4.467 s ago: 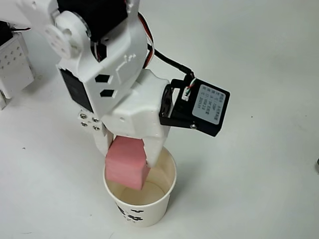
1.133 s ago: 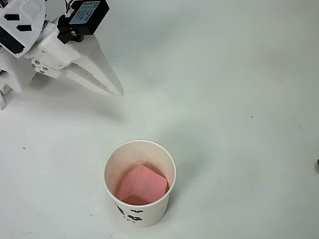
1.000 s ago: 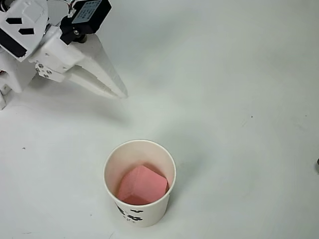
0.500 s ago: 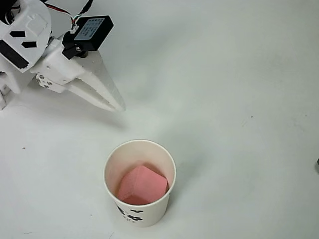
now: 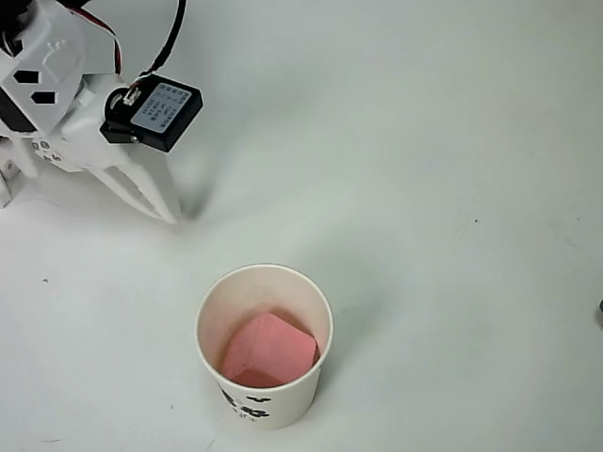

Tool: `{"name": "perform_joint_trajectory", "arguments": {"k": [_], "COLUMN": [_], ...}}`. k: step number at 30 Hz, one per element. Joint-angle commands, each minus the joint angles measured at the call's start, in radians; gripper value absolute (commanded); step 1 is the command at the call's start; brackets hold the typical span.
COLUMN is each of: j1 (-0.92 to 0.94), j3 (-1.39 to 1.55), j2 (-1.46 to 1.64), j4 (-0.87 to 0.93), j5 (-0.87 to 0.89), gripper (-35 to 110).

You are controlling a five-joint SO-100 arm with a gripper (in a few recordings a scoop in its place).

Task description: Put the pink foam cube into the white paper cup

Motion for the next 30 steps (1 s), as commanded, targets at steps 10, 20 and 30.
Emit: {"name": "perform_joint_trajectory", "arguments": {"k": [10,20,30], "j1": [-0.055,-0.055,-0.055], "j3": [-0.015,-0.015,-0.015], "j2": [0.017,0.017,0.017], "j4": [0.035,0.035,0.035], "j5": [-0.109,-0.109,-0.109], "gripper": [2,2,2]}}
